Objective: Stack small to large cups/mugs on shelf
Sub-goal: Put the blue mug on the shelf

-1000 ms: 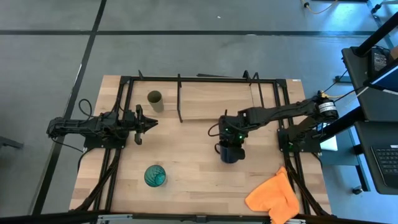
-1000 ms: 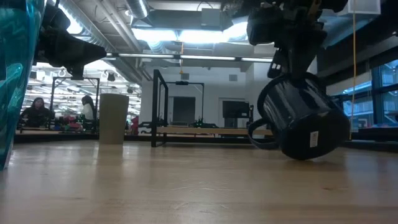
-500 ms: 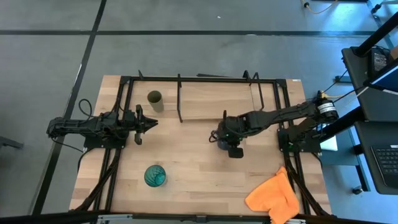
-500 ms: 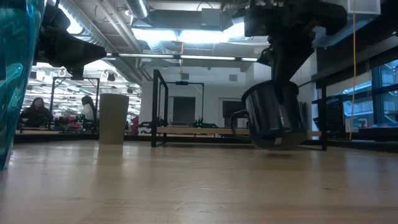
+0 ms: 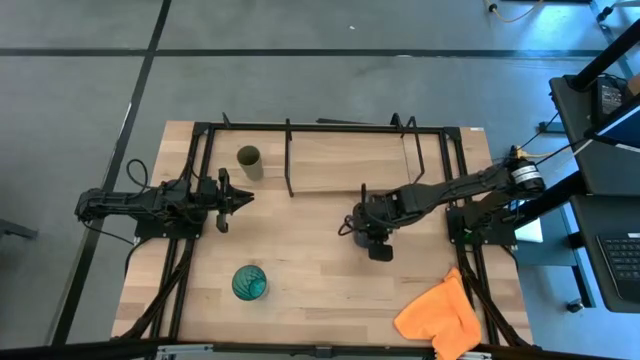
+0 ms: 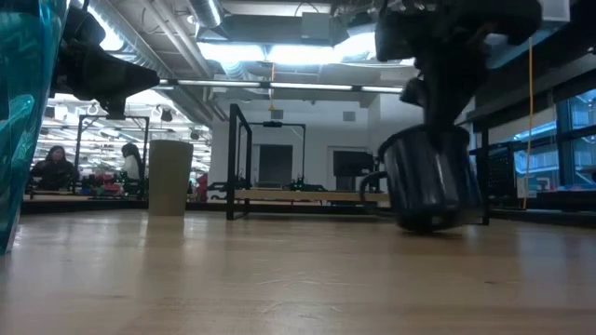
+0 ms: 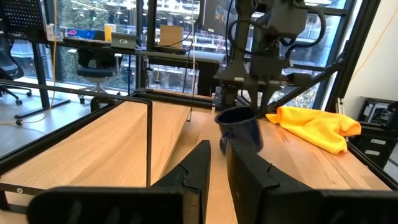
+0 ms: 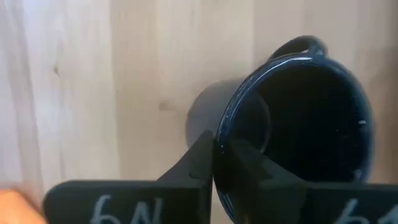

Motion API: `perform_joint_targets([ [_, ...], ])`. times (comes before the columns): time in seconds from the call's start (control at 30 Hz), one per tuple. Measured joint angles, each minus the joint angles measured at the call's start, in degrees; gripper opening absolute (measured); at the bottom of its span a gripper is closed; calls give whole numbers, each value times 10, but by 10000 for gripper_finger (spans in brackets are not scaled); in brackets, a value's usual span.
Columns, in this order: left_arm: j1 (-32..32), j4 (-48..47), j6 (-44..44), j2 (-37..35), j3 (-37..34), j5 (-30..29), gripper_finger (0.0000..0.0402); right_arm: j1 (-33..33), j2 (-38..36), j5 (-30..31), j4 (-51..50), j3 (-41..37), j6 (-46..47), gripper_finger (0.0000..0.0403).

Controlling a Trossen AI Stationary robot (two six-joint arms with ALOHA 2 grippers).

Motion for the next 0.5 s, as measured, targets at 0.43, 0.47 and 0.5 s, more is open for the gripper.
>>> perform_joint_targets([
  [0.43,0,0,0,0,0,0,47,55,-2,46,31,-51,62,34],
  [0.47,0,0,0,0,0,0,47,56,-3,45,33,-51,65,41],
  [0.5,0,0,0,0,0,0,47,56,-3,42,36,-51,67,50],
])
